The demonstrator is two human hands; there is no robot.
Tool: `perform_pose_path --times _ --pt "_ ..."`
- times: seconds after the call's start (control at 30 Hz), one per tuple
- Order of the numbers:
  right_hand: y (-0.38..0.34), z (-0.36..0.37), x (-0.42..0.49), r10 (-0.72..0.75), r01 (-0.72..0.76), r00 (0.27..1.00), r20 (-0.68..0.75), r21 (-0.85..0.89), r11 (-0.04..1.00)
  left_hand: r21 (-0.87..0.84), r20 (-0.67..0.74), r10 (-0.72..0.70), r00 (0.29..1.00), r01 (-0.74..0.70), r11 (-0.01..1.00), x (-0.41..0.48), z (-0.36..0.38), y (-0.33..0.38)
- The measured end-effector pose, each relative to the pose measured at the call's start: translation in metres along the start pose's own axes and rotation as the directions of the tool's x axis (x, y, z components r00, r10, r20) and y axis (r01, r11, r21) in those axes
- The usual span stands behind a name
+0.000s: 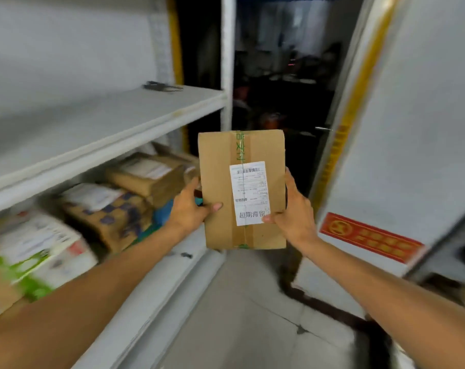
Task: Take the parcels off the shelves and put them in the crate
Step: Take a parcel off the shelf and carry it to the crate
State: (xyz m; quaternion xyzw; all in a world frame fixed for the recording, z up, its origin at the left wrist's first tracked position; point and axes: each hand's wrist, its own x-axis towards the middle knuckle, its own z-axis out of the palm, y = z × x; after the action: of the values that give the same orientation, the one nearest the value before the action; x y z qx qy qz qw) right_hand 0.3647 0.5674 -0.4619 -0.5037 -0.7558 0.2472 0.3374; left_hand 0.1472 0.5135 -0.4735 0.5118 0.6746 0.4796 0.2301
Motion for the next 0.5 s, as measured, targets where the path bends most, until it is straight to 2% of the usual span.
perform_pose_path --times 0.1,0.23,0.4,0.5 --pt "0.034 -0.045 0.003 0.155 -0.161 0.974 -0.168 -0.021 0.987 -0.031 0.123 0.091 0.988 -0.087 0.996 0.038 0.066 0.03" --pt "0.07 -0.104 -0.008 0.351 -0.39 0.876 -0.331 -0.057 0.919 -0.097 0.321 0.166 0.932 -0.142 0.985 0.061 0.15 0.066" --pt "0.109 -0.155 -0.044 0.444 -0.568 0.709 -0.547 -0.07 0.82 -0.174 0.528 0.207 0.824 -0.134 0.976 0.061 0.243 0.105" --pt "0.132 -0.177 -0.067 0.484 -0.642 0.611 -0.626 -0.035 0.766 -0.235 0.646 0.257 0.719 -0.133 0.963 0.051 0.289 0.124"
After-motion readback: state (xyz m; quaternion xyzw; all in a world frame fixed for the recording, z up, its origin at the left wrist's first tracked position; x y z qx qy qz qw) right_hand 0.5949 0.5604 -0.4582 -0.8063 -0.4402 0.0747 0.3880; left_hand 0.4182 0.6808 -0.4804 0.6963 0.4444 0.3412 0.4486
